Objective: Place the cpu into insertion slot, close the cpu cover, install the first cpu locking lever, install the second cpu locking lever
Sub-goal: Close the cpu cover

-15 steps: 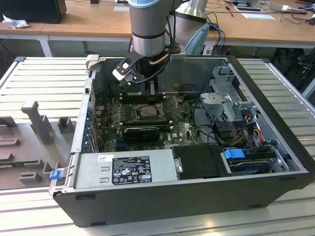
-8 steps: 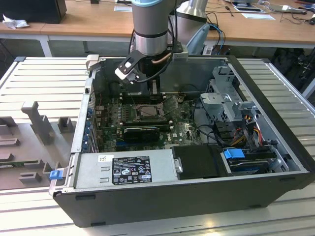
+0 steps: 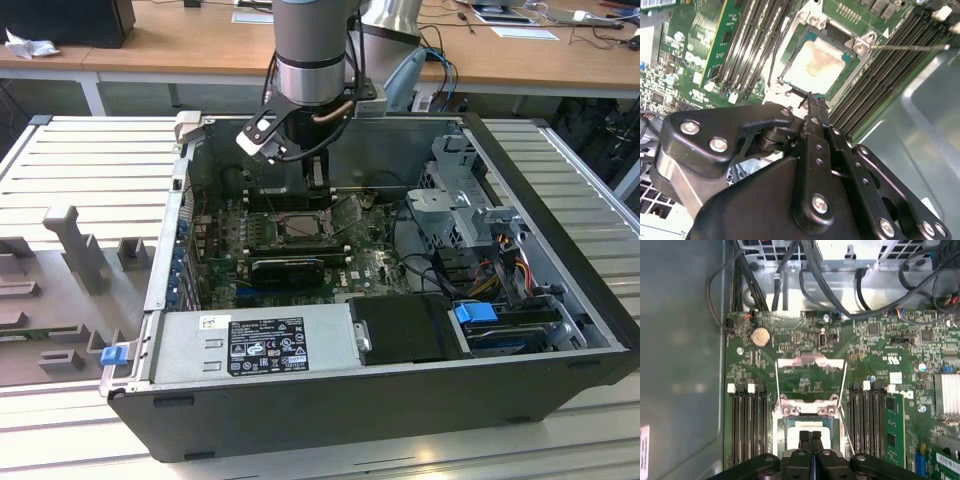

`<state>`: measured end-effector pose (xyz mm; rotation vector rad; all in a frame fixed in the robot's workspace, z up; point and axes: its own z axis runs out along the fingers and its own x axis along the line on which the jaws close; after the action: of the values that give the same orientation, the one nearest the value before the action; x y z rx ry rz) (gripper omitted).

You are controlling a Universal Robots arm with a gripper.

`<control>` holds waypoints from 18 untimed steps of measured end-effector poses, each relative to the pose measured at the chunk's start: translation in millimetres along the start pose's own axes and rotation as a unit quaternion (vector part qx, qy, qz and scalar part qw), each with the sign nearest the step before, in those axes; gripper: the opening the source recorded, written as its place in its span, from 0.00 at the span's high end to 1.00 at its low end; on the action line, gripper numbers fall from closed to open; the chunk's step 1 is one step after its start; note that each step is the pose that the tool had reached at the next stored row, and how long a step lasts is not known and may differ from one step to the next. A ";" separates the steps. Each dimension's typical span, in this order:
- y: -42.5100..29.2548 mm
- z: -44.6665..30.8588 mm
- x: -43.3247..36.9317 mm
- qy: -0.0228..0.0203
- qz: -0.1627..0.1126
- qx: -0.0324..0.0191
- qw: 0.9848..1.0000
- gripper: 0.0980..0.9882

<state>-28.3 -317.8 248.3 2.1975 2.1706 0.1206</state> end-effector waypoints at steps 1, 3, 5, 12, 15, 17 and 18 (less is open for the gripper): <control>1.5 0.1 0.0 0.000 0.000 0.000 1.000 0.99; 2.2 0.2 -0.1 0.000 0.000 0.000 1.000 0.99; 2.3 -1.1 0.0 0.000 0.000 0.000 1.000 0.99; 3.5 -13.9 0.3 0.000 0.000 0.000 1.000 0.99; 5.7 -13.7 0.3 0.000 0.000 0.001 1.000 0.99; 11.1 -13.3 0.4 0.000 0.000 0.004 1.000 0.99; 13.3 -13.1 0.4 0.000 0.000 0.005 1.000 0.99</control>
<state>-16.2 -317.9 262.5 2.2027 2.1754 0.1106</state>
